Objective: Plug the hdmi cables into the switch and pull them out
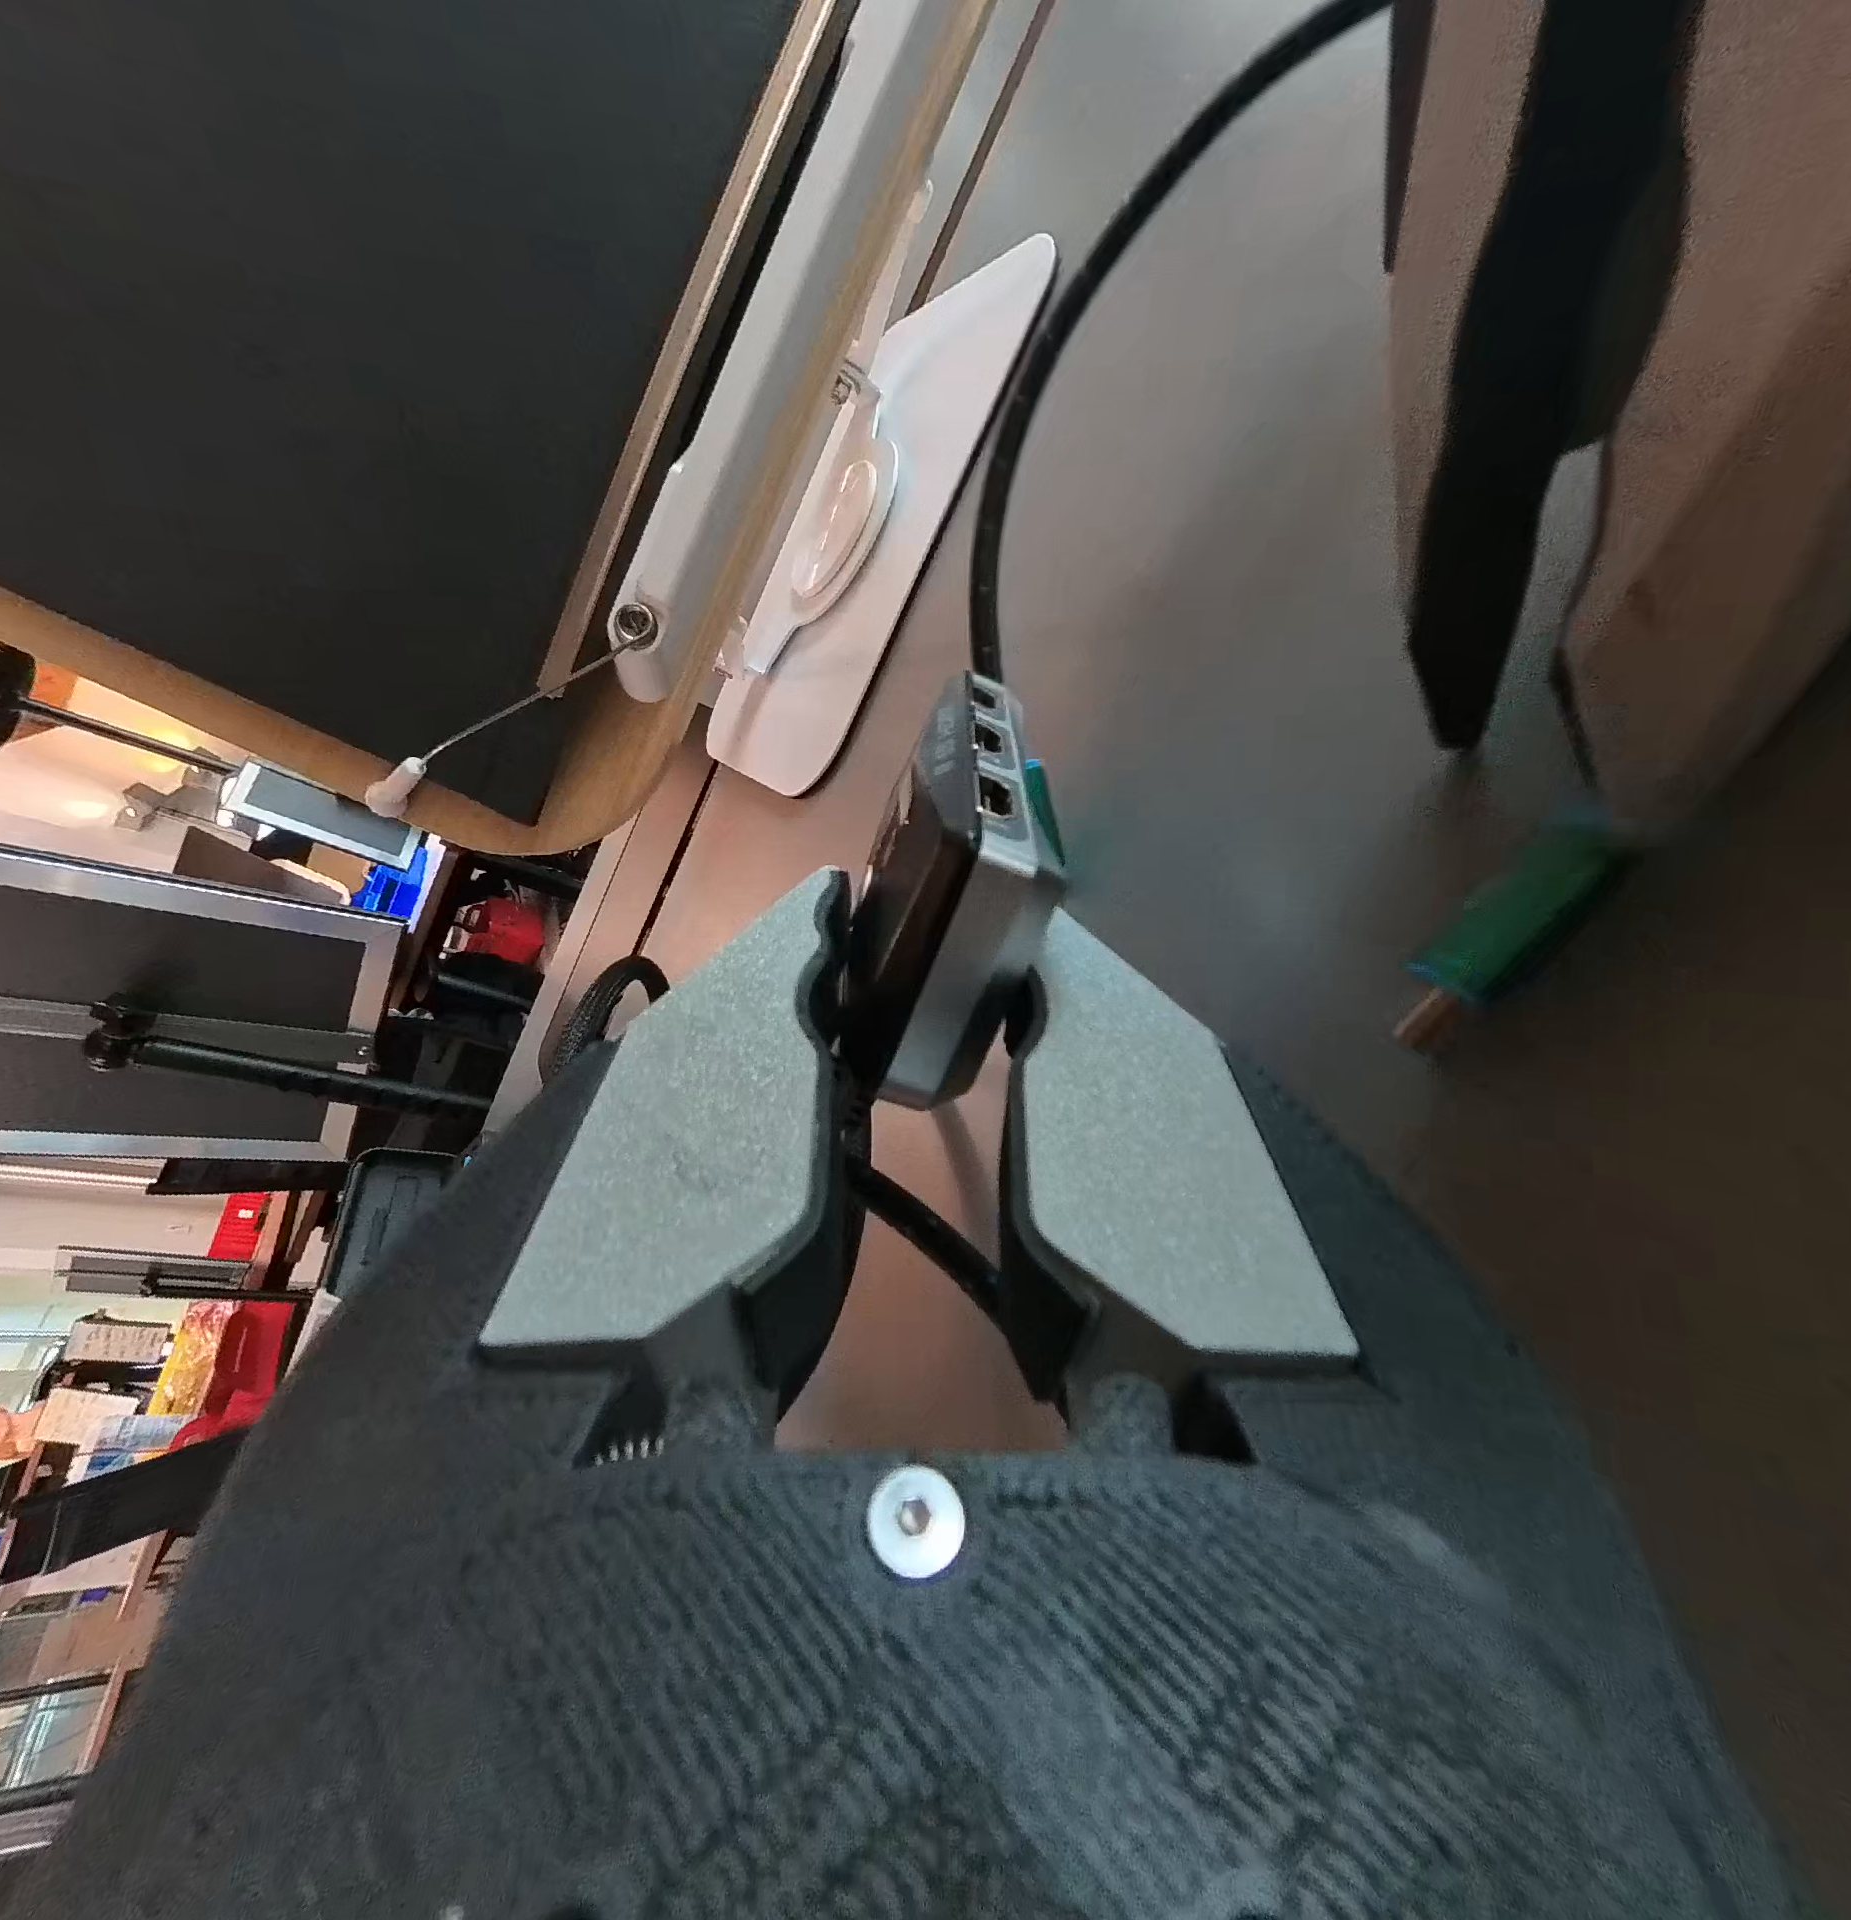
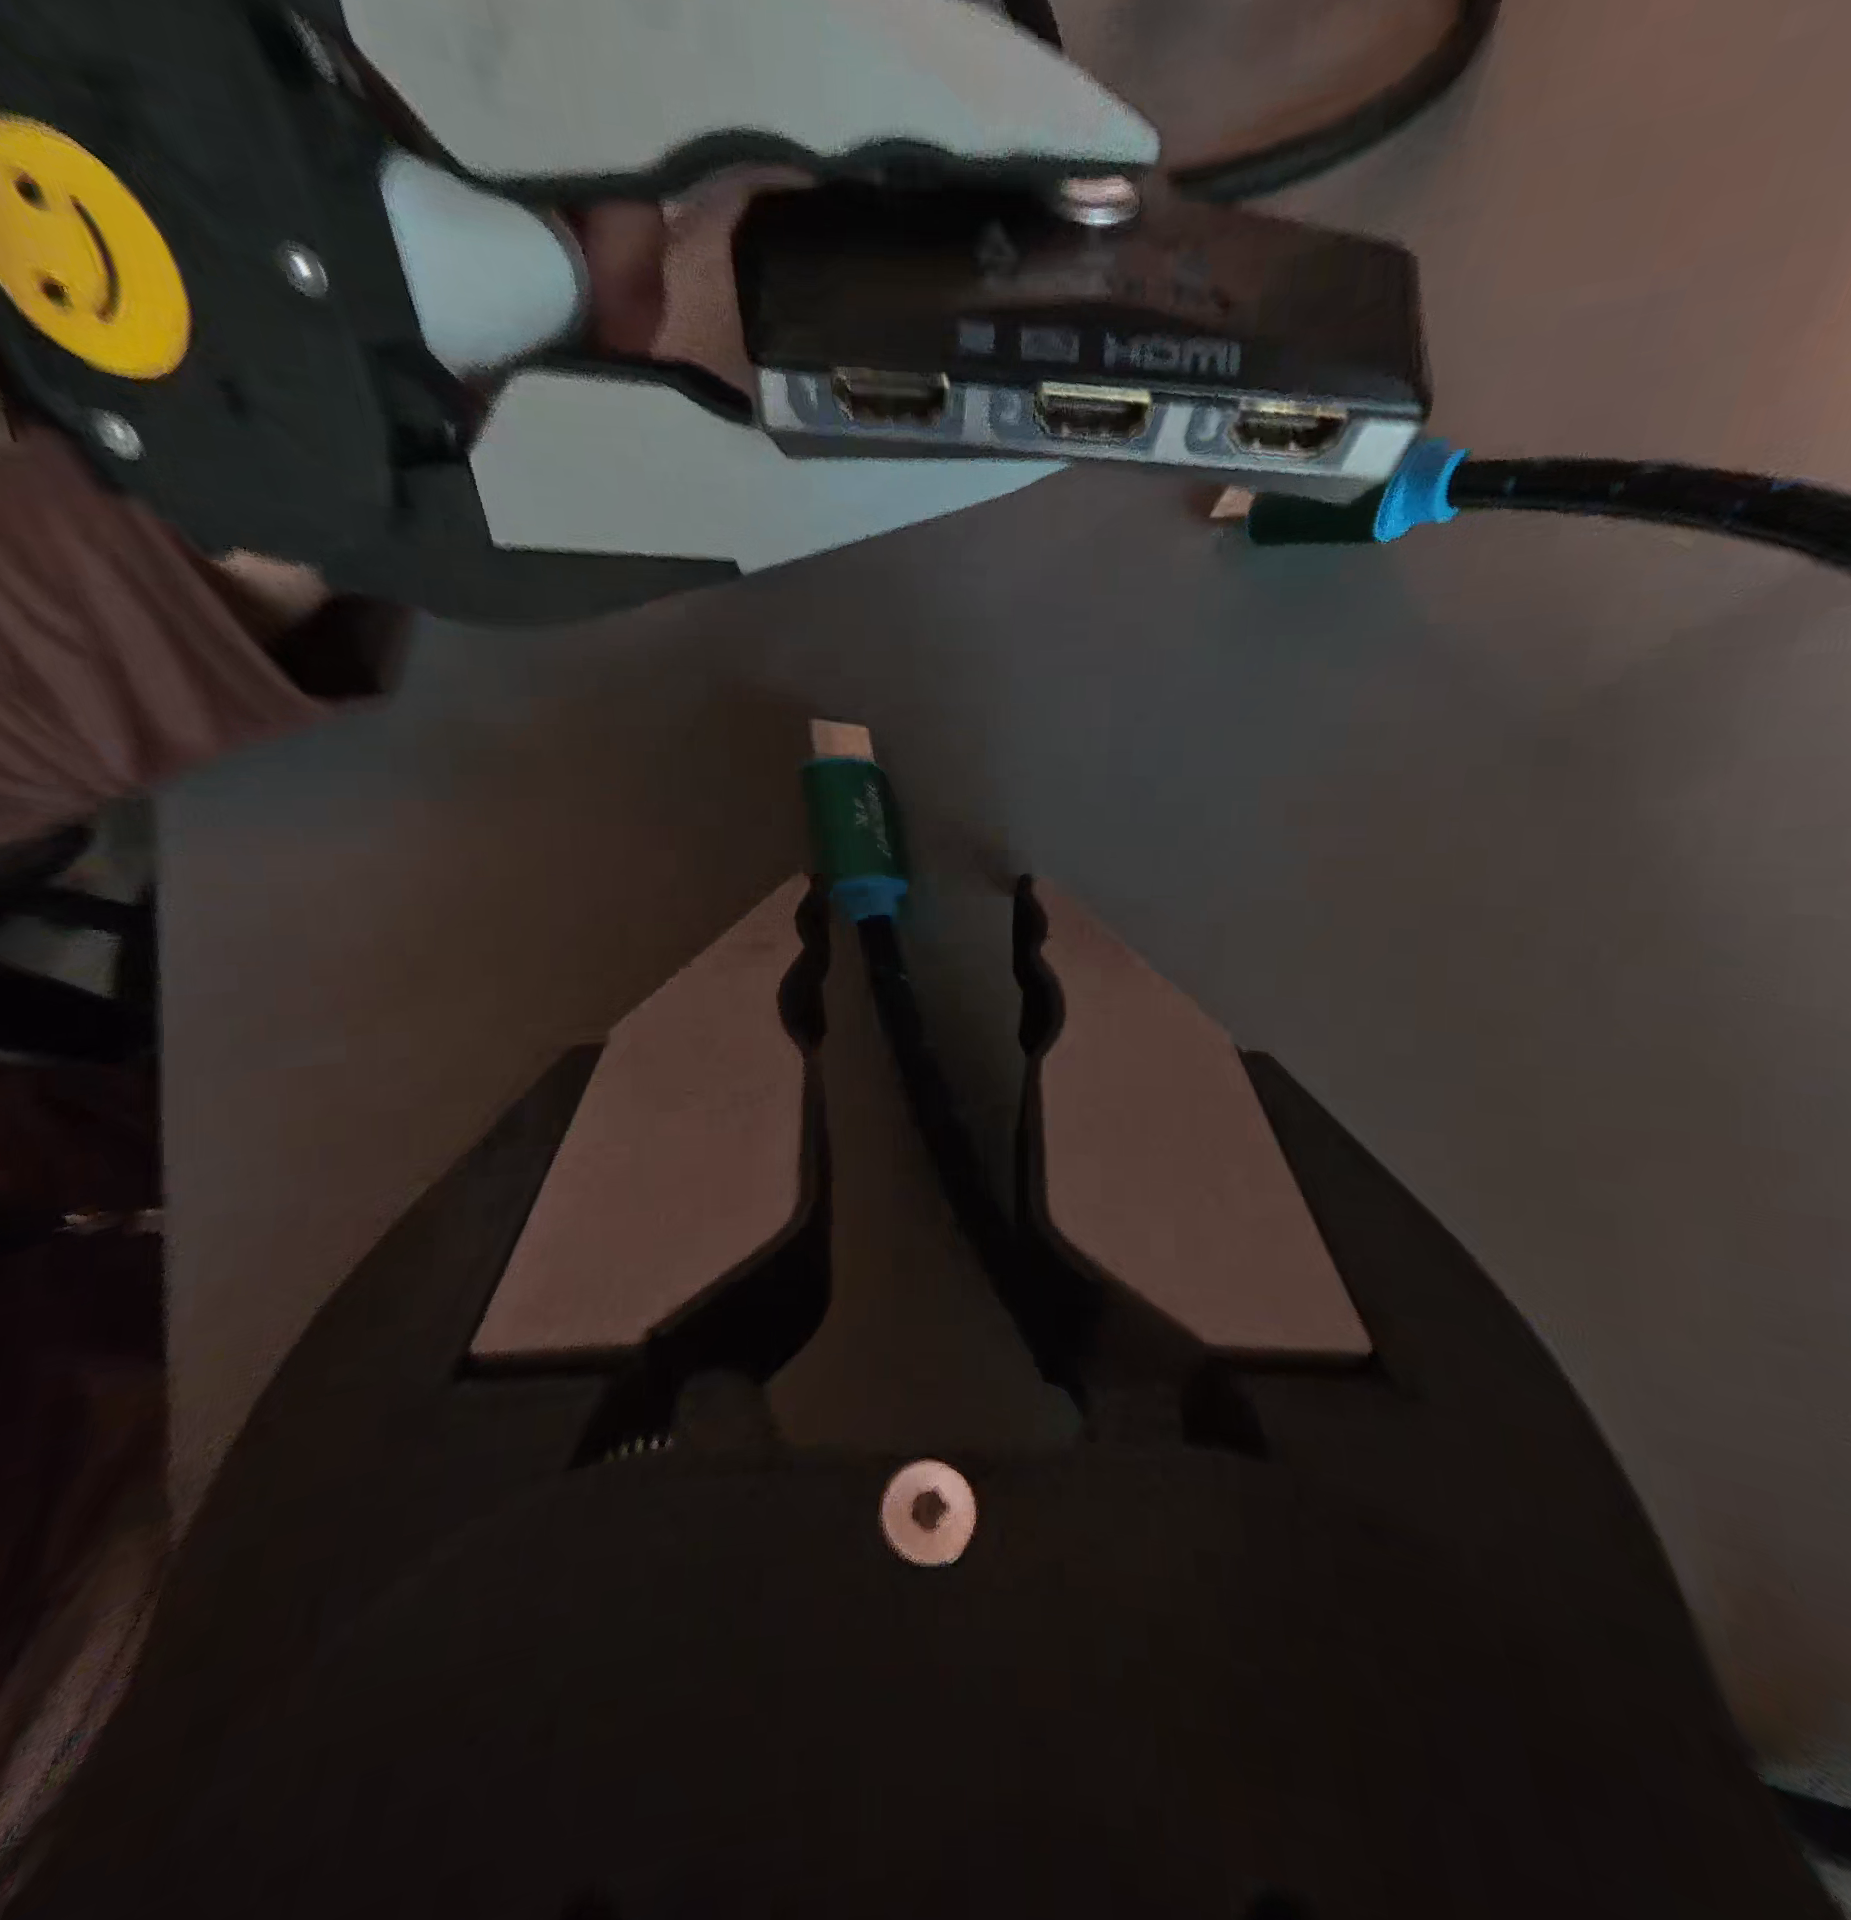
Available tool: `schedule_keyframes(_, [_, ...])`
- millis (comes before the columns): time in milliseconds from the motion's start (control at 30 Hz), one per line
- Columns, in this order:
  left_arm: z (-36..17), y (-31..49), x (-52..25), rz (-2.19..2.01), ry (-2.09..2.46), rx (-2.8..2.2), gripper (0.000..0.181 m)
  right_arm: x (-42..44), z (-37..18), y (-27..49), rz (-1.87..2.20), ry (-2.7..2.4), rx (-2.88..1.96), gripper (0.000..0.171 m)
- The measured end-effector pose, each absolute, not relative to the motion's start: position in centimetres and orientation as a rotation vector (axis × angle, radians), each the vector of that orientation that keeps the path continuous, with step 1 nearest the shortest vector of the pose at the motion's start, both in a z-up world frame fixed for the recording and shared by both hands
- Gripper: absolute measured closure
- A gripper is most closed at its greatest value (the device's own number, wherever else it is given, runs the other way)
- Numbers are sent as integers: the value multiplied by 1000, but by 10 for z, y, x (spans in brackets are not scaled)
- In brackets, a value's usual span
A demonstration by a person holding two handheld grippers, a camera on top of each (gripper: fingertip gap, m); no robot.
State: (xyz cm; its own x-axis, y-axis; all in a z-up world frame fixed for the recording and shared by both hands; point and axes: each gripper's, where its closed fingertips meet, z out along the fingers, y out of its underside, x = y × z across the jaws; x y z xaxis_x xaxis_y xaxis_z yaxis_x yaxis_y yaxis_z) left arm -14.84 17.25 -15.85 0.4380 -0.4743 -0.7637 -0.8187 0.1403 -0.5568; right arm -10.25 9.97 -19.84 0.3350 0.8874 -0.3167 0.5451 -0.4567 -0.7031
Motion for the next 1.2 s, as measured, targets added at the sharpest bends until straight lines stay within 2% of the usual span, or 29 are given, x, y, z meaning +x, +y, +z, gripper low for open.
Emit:
schedule_keyframes(67, [-159, 172, -148, 363, 1202, -1500, 154, -111, -199, 93, 1022, -1222, -2147, 147])
schedule_keyframes(100, [-159, 172, -147, 364, 1203, -1500, 154, -114, -201, 87, 1059, -1245, -2152, 161])
schedule_keyframes(133, [-159, 172, -147, 364, 1204, -1501, 154, -115, -203, 84, 1047, -1274, -2148, 163])
schedule_keyframes(467, [-158, 172, -148, 365, 1198, -1500, 154, -122, -204, 89, 789, -1305, -2062, 163])
schedule_keyframes(700, [-164, 171, -149, 432, 1275, -1447, 155, -95, -193, 117, 88, -1393, -1823, 164])
schedule_keyframes(900, [-172, 167, -143, 476, 1368, -1358, 156, -86, -170, 122, -106, -1400, -1654, 166])
schedule_keyframes(1200, [-172, 167, -136, 525, 1399, -1295, 156, -87, -177, 118, -357, -1558, -1507, 166])
